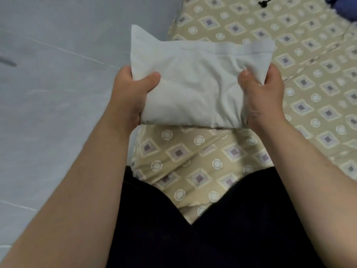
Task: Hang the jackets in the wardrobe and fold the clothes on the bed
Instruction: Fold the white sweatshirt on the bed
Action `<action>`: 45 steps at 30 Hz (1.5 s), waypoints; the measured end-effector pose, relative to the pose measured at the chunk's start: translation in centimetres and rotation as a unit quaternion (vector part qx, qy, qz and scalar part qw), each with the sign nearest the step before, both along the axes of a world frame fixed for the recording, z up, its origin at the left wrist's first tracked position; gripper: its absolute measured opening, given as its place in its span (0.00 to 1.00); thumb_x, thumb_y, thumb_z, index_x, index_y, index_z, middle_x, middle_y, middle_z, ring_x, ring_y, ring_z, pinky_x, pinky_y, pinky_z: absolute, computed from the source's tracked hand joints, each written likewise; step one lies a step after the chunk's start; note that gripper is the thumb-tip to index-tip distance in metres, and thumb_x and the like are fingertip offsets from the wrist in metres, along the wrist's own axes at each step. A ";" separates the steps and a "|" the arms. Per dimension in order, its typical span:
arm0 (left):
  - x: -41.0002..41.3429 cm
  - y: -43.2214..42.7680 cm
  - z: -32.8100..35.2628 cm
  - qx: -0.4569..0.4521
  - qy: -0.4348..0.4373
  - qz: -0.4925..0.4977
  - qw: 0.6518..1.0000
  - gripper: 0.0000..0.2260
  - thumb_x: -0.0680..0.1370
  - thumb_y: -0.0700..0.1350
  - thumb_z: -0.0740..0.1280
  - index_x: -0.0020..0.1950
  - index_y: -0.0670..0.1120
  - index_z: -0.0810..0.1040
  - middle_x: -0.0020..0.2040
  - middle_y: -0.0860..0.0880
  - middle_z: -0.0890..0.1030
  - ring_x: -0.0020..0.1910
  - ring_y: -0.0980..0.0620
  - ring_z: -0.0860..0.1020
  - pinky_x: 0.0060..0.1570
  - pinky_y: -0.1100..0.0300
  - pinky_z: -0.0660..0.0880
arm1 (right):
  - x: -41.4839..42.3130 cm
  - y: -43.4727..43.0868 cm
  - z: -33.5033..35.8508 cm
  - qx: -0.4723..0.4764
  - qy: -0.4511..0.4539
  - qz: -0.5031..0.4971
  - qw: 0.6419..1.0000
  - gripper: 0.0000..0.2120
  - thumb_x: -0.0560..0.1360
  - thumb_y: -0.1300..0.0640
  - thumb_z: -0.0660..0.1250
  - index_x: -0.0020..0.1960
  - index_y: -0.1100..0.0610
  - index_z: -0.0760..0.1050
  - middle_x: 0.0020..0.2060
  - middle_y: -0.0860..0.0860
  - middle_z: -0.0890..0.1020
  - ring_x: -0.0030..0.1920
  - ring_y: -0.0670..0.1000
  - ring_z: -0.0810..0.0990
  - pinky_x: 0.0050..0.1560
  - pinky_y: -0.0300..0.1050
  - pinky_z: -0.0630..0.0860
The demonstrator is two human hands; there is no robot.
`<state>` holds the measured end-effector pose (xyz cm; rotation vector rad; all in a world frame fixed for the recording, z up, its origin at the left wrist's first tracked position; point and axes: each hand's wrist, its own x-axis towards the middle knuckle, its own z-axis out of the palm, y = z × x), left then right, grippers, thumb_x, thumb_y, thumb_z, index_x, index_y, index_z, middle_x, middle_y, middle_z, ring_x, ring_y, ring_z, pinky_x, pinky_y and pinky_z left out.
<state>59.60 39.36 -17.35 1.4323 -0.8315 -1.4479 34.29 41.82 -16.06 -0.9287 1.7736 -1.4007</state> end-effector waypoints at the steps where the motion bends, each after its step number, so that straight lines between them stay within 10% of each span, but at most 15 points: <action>1: 0.0 -0.6 -0.2 0.001 0.009 -0.001 1.000 0.19 0.71 0.43 0.73 0.61 0.41 0.77 0.54 0.46 0.84 0.52 0.47 0.84 0.47 0.49 0.82 | 0.0 -0.8 -0.3 0.002 -0.021 -0.002 1.000 0.10 0.71 0.55 0.72 0.51 0.49 0.77 0.48 0.46 0.84 0.51 0.50 0.84 0.56 0.54 0.81; 14: 4.4 -8.0 2.8 0.083 0.082 0.072 0.991 0.21 0.71 0.42 0.70 0.63 0.41 0.77 0.55 0.44 0.84 0.53 0.45 0.83 0.48 0.53 0.80 | 4.8 -10.1 4.8 0.042 -0.259 0.043 0.964 0.11 0.79 0.64 0.64 0.61 0.57 0.75 0.56 0.55 0.83 0.59 0.59 0.82 0.59 0.61 0.78; 32: 33.0 -15.6 47.5 -0.117 0.029 0.138 0.983 0.06 0.74 0.47 0.71 0.50 0.52 0.83 0.47 0.50 0.87 0.42 0.49 0.86 0.29 0.58 0.79 | 31.4 -20.3 50.4 -0.057 -0.234 0.217 0.946 0.07 0.74 0.53 0.72 0.51 0.50 0.84 0.51 0.54 0.86 0.52 0.57 0.85 0.49 0.57 0.82; 45: 42.5 -14.0 64.2 -0.146 0.085 0.179 0.969 0.22 0.65 0.45 0.72 0.59 0.43 0.80 0.51 0.43 0.86 0.48 0.42 0.85 0.44 0.49 0.82 | 41.7 -21.1 66.8 -0.088 -0.220 0.287 0.928 0.05 0.71 0.53 0.71 0.39 0.45 0.85 0.43 0.52 0.87 0.39 0.52 0.87 0.31 0.45 0.80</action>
